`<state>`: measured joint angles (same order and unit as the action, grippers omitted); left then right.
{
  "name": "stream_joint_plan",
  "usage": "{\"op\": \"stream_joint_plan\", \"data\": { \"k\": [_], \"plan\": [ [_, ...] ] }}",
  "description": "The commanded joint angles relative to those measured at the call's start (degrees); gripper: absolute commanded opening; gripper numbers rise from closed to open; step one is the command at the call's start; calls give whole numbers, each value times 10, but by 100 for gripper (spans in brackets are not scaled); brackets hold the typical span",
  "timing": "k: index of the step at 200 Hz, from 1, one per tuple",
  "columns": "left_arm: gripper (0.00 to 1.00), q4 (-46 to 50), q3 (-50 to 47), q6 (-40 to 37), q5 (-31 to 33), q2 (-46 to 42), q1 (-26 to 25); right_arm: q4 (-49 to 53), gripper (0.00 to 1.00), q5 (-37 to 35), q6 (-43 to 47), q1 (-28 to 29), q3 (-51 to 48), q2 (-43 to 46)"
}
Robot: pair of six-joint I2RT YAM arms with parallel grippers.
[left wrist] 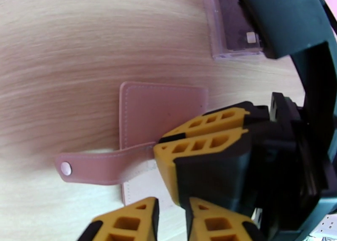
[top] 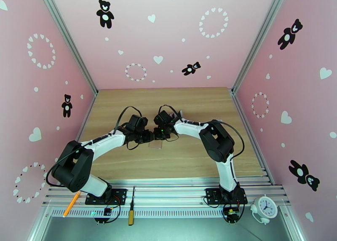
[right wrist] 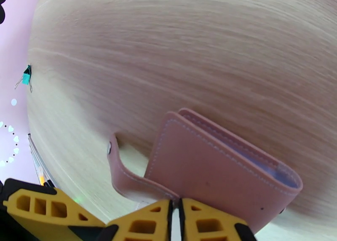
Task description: Put the credit cards into the card holder
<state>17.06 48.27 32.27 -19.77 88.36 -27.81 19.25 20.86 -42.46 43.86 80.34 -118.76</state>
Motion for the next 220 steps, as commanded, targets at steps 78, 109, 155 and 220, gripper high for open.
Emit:
{"op": "stream_joint_plan", "data": {
  "k": [78,109,155,220],
  "plan": [
    [25,-23,-8,5,-9,8,-7,-4,19,17,5,1,-15,31],
    [25,-13,2,0,-4,1,-7,4,23,15,9,0,-16,59],
    [25,-7,19,-9,-2,12,-8,20,29,-9,14,-3,-40,101],
    [25,-19,45,-13,-11,51,-7,23,32,-31,18,-14,-102,143]
  ]
}}
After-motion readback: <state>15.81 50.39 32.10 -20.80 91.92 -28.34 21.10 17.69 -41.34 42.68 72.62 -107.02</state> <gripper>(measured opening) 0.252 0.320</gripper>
